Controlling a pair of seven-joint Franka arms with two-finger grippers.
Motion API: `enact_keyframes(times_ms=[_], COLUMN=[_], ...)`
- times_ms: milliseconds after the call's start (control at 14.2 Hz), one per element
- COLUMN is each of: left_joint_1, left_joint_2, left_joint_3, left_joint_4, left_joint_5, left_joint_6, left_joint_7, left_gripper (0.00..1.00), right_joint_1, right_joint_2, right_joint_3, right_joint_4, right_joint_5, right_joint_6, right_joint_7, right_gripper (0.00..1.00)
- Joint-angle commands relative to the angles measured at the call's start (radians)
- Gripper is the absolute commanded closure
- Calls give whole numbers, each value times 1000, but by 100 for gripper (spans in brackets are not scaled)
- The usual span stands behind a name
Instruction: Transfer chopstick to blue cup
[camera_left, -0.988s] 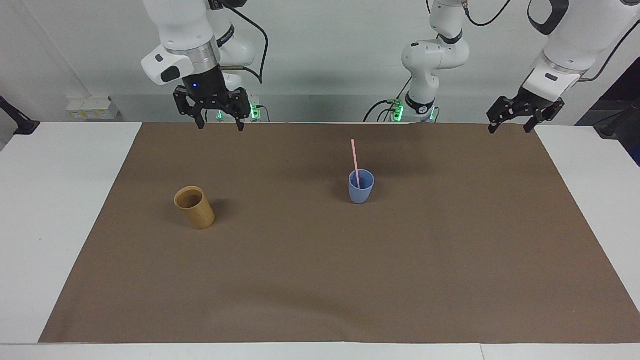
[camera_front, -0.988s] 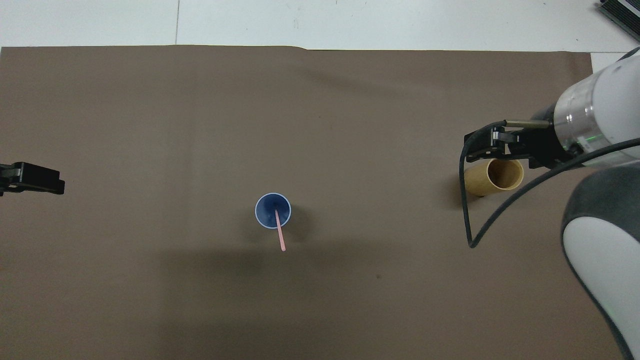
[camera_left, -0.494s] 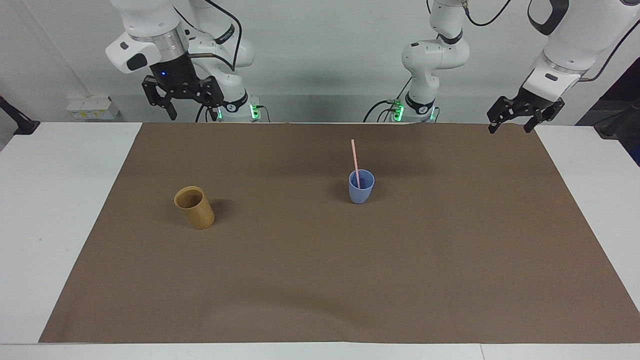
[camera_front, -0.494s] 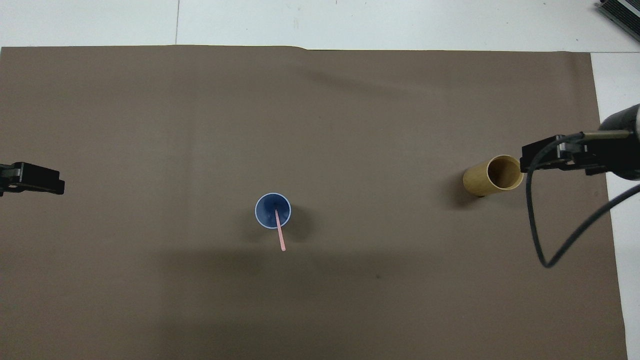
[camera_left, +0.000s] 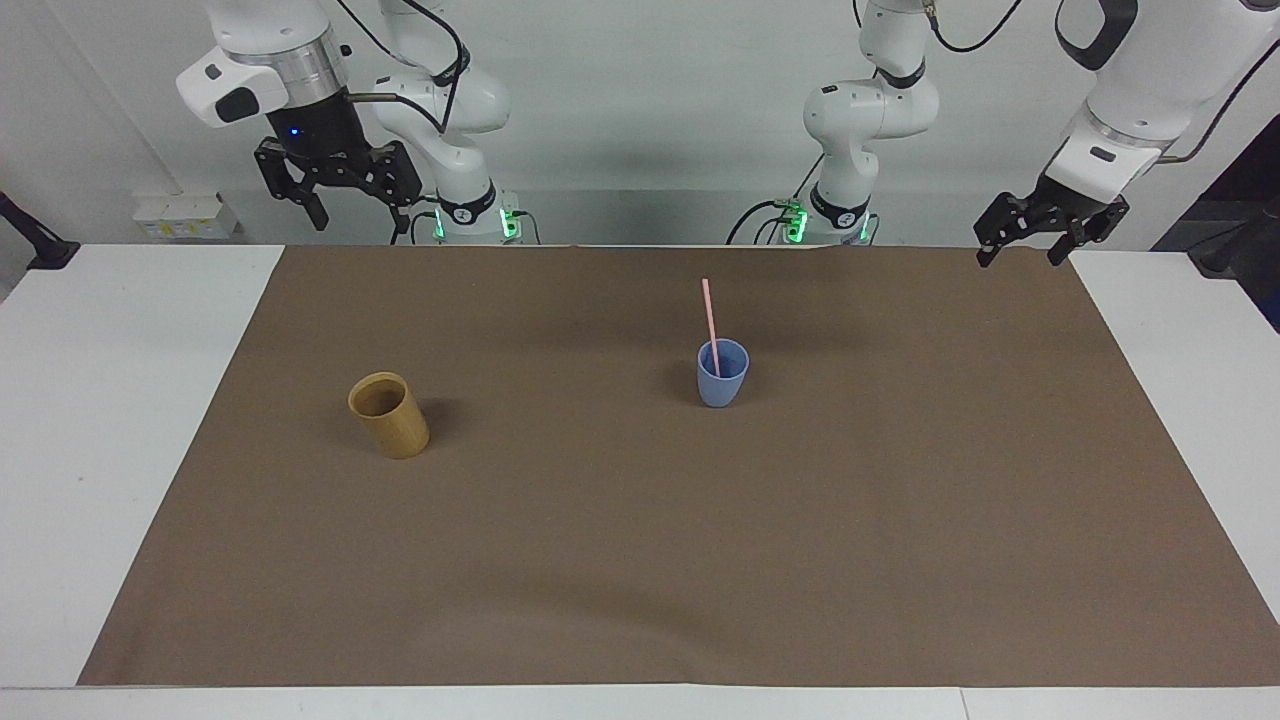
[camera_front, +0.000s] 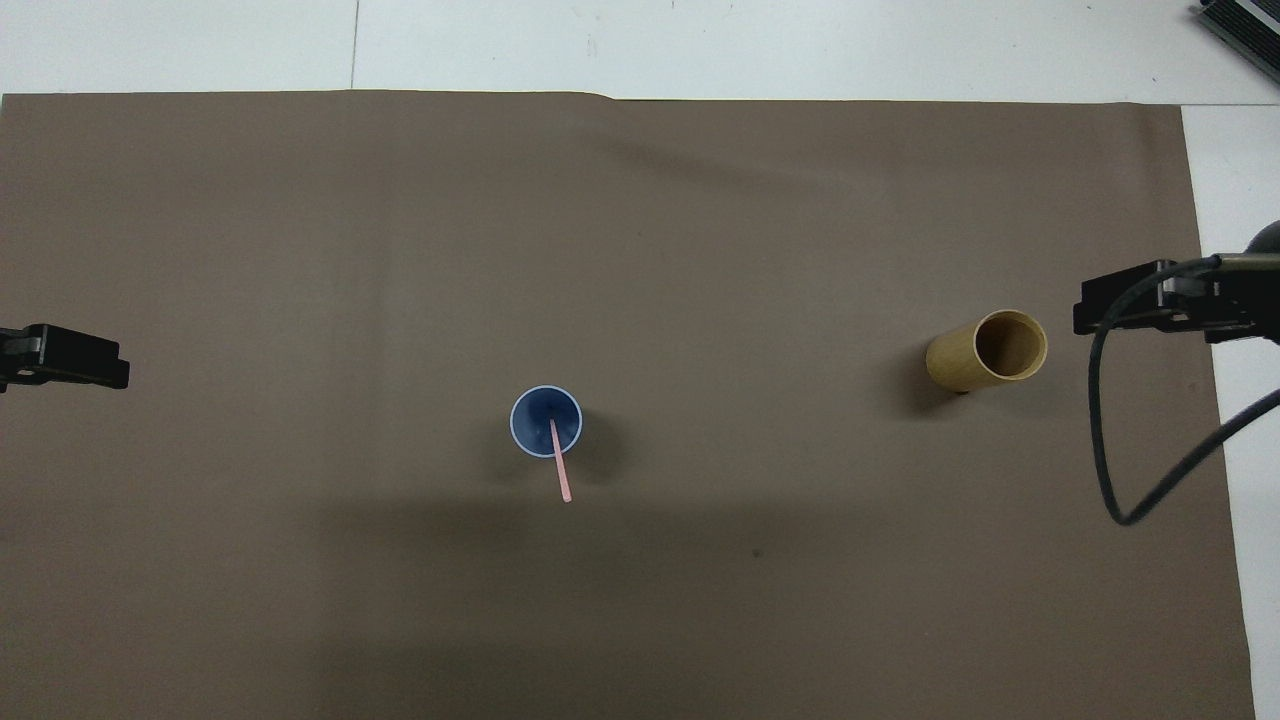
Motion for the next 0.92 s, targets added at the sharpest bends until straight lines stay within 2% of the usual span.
enact_keyframes(times_ms=[0, 282, 494, 847], left_joint_1=[-7, -9, -7, -6], left_joint_2=[1, 1, 1, -7], left_joint_3=[7, 7, 9, 7], left_joint_4=[17, 17, 17, 16], left_joint_5=[12, 12, 15, 20], left_joint_6=[-18, -16, -18, -24], left_joint_7=[-3, -1, -3, 5], left_gripper=[0, 0, 0, 0], right_joint_1=[3, 9, 17, 18], right_joint_2=[-9, -4, -30, -35], right_joint_3=[-10, -10, -10, -6], right_joint_4=[-35, -52, -106, -106], right_joint_5=[2, -9, -9, -3], right_joint_6=[51, 92, 91, 45], right_joint_7=[-17, -17, -11, -5], right_gripper=[0, 0, 0, 0])
